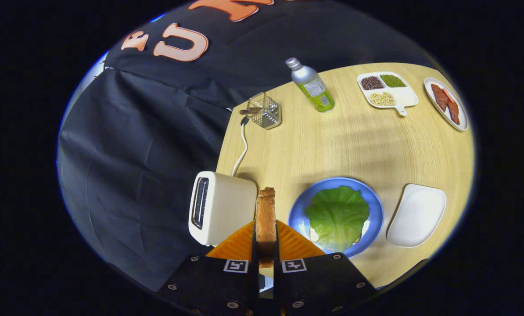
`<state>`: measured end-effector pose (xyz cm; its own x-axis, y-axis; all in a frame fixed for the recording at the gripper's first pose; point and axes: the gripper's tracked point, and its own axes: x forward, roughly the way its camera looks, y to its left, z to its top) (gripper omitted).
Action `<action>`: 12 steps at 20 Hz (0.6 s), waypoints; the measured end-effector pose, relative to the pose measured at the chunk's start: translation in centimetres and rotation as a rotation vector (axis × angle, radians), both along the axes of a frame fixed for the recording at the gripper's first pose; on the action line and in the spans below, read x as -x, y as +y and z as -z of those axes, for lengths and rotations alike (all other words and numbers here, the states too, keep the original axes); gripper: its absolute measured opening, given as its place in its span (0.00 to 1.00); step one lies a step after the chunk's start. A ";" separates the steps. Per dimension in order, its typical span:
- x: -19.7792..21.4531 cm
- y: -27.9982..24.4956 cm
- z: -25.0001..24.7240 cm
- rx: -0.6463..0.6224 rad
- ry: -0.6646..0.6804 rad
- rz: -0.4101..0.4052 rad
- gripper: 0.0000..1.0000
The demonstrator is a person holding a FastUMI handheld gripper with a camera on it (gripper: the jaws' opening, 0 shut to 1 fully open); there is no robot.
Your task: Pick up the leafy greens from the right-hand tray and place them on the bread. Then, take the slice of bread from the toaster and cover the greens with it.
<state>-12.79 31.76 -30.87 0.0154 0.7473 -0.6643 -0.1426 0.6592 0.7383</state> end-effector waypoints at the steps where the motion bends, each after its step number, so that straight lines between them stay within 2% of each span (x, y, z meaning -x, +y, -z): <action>1: 0.2 -0.2 0.5 -0.008 0.006 0.001 0.13; 12: 1.5 -1.6 6.2 0.008 0.030 -0.013 0.13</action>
